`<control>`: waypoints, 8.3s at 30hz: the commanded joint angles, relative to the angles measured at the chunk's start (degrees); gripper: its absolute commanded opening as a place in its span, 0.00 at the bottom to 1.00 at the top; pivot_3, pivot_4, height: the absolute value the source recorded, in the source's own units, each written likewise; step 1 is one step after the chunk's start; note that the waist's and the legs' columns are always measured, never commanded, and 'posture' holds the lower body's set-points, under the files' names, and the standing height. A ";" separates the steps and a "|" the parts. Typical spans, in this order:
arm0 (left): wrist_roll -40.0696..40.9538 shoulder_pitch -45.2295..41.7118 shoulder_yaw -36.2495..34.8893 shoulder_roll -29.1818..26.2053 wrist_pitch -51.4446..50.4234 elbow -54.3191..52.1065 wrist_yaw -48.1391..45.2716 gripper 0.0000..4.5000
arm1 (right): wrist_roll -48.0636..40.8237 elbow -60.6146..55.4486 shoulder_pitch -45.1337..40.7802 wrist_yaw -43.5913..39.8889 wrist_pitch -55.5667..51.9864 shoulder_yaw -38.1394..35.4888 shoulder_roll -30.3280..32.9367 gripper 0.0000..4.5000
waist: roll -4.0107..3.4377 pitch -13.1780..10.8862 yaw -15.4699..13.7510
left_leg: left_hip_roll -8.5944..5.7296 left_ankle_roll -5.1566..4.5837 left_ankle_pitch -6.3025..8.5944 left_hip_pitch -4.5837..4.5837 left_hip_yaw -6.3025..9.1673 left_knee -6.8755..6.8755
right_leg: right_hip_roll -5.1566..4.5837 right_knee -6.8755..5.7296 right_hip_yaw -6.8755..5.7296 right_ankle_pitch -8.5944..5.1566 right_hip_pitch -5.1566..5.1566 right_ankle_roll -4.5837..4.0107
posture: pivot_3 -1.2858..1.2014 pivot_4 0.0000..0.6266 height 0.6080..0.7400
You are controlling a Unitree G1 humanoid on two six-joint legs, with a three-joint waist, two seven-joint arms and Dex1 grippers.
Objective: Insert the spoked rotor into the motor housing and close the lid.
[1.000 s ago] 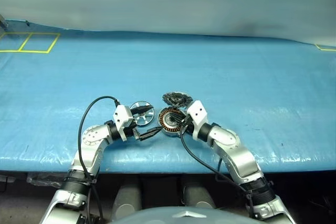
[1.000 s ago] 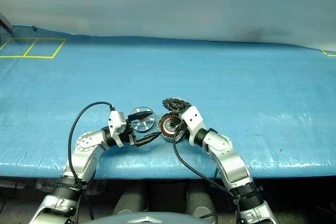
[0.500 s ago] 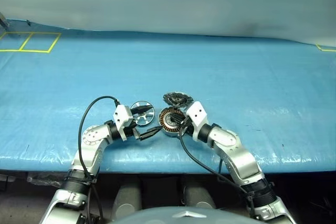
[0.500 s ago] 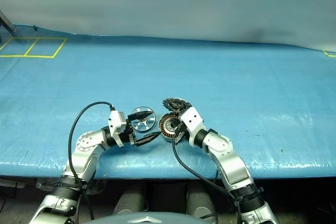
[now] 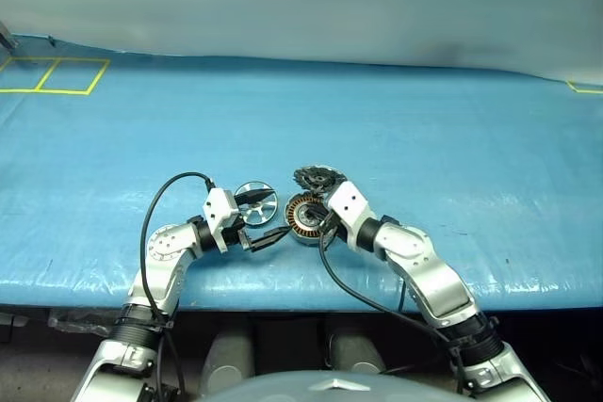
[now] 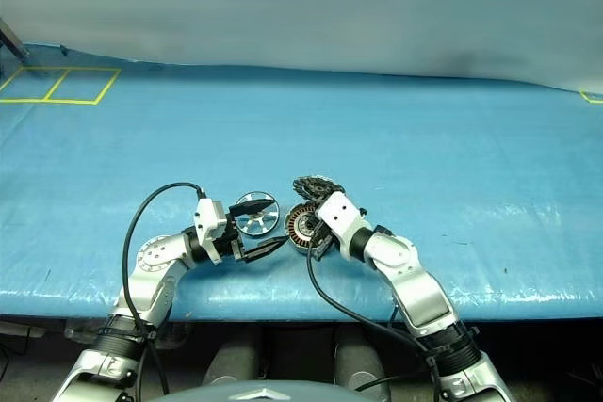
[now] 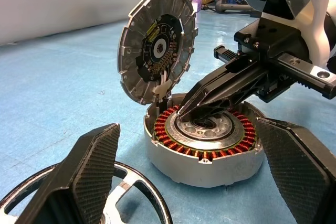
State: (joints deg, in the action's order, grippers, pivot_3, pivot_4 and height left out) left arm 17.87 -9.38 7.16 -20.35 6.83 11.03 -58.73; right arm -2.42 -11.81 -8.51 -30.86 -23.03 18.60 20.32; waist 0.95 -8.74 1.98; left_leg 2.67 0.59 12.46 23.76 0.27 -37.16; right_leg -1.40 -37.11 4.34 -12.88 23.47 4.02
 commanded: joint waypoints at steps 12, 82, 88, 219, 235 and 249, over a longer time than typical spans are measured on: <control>-0.22 -0.44 -0.55 0.28 1.63 0.06 0.13 1.00 | 4.41 -3.48 -0.23 -1.81 -3.06 2.49 4.55 0.00 | 0.03 0.02 -0.10 | 0.00 0.00 0.00 0.04 0.00 0.01 | -0.01 0.06 -0.01 0.00 0.02 0.00 | 0.52 0.24 1.00; -18.78 -22.66 10.32 -14.76 -6.11 11.92 -11.06 0.73 | -4.59 -12.97 11.67 1.91 3.89 -4.07 -1.71 0.00 | 0.08 -0.02 -0.37 | 0.01 0.00 0.00 0.15 0.02 0.06 | 0.01 0.06 -0.06 -0.01 0.13 -0.01 | 0.52 0.24 1.00; -19.96 -22.38 10.57 -15.05 -6.56 12.62 -10.82 0.42 | -4.60 -13.08 11.73 2.40 3.80 -4.12 -1.63 0.00 | 0.04 0.04 -0.66 | 0.00 0.00 0.00 0.09 0.02 0.01 | 0.00 0.03 -0.05 -0.01 0.05 0.00 | 0.52 0.24 1.00; -13.68 -38.87 9.90 0.03 0.25 28.16 -27.99 0.34 | -6.51 -11.58 22.58 3.82 6.39 -12.61 1.33 0.00 | 0.07 0.03 -0.53 | -0.02 -0.02 -0.01 0.19 0.10 -0.18 | 0.06 -0.13 -0.03 0.00 0.07 0.02 | 0.52 0.24 1.00; -13.88 -39.03 9.83 0.50 2.05 28.72 -27.10 0.34 | -6.83 -11.63 23.01 3.27 6.73 -12.87 0.78 0.00 | 0.07 0.03 -0.53 | -0.02 -0.02 -0.01 0.19 0.10 -0.19 | 0.06 -0.14 -0.03 0.00 0.07 0.02 | 0.52 0.24 1.00; -13.95 -38.52 10.54 0.75 1.39 28.08 -28.77 0.34 | -13.73 -11.20 25.26 -2.14 10.11 -14.11 0.02 0.00 | 0.07 0.03 -0.51 | -0.02 -0.02 -0.01 0.18 0.10 -0.20 | 0.06 -0.14 -0.03 0.01 0.05 0.02 | 0.52 0.24 1.00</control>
State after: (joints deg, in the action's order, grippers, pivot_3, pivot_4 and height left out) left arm 3.84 -47.23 17.58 -19.76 8.04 40.17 -87.00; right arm -14.81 -22.37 16.65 -32.31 -14.56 5.57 20.47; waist 1.02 -8.71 1.47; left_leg 2.65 0.56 12.45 23.94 0.38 -37.37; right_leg -1.34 -37.25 4.30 -12.88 23.52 4.04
